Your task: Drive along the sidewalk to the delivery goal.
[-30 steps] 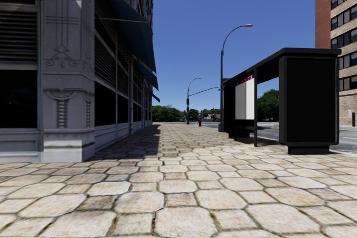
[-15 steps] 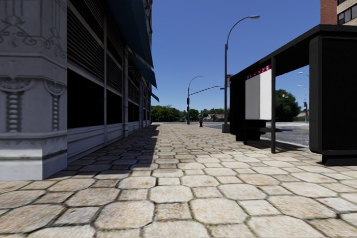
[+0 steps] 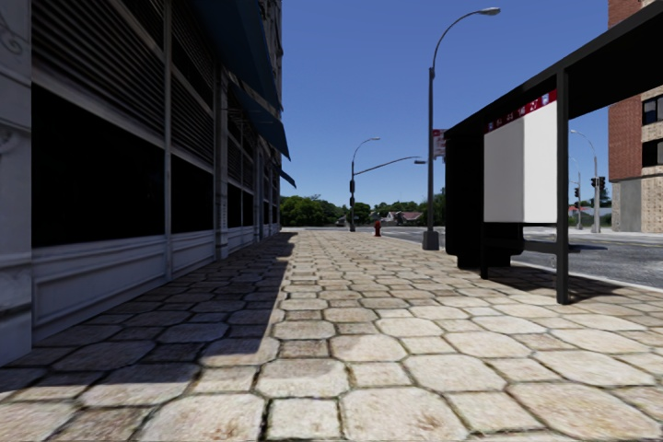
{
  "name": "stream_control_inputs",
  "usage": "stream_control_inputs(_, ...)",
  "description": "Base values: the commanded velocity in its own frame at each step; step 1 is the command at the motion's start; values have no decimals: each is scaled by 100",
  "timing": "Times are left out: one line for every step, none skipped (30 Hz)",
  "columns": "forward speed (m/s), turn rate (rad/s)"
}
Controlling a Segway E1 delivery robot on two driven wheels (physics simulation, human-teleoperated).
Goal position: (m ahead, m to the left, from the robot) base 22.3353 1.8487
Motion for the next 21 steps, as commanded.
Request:
stream_control_inputs(200,12)
stream_control_inputs(200,12)
stream_control_inputs(200,3)
stream_control_inputs(200,0)
stream_control_inputs(200,0)
stream_control_inputs(200,0)
stream_control_inputs(200,0)
stream_control_inputs(200,0)
stream_control_inputs(200,0)
stream_control_inputs(200,0)
stream_control_inputs(200,2)
stream_control_inputs(200,11)
stream_control_inputs(200,11)
stream_control_inputs(200,13)
stream_control_inputs(200,16)
stream_control_inputs(200,18)
stream_control_inputs(200,18)
stream_control_inputs(200,21)
stream_control_inputs(200,27)
stream_control_inputs(200,30)
stream_control_inputs(200,30)
